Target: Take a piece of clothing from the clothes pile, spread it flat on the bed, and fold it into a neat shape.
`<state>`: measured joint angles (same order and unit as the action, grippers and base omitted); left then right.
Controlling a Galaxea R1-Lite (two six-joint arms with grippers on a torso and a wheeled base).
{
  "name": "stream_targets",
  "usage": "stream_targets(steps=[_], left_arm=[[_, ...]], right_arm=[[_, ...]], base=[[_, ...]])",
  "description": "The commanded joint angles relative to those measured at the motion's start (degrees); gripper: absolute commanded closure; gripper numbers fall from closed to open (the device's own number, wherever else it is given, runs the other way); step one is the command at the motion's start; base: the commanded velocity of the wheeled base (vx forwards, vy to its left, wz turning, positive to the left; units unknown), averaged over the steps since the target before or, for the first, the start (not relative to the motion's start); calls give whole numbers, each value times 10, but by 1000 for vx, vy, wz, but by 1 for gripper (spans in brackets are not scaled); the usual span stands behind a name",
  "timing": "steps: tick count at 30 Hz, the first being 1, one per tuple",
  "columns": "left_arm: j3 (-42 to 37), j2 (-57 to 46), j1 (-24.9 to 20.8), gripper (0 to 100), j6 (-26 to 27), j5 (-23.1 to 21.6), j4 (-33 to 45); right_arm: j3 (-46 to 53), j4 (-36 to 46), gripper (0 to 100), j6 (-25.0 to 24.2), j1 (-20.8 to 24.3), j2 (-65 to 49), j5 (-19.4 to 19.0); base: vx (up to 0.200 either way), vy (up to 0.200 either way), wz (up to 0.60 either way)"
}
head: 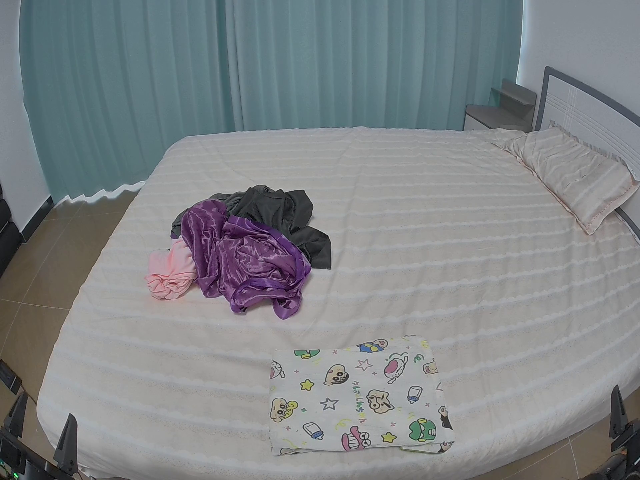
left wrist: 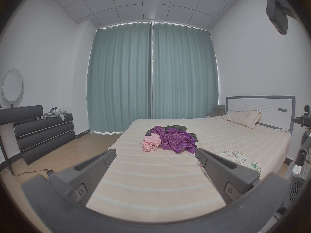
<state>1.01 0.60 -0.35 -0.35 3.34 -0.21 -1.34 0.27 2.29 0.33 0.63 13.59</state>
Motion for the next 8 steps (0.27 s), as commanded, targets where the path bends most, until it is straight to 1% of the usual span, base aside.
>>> stream_targets(steps=[1,3,5,8], left_arm=[[-10,-6,0,0,0,1,-1],[-10,-6,0,0,1,0,-1],[-10,-6,0,0,1,0,-1],[-10,-6,0,0,1,0,-1]], right_arm=[[10,2,0,3,0,-5,-139],[12,0,0,0,0,-5,-144],[13,-3,0,-14,0,-6,-142],[13,-3,0,-22,0,-6,-140]], base=[[0,0,0],[0,0,0],[0,0,0],[0,0,0]])
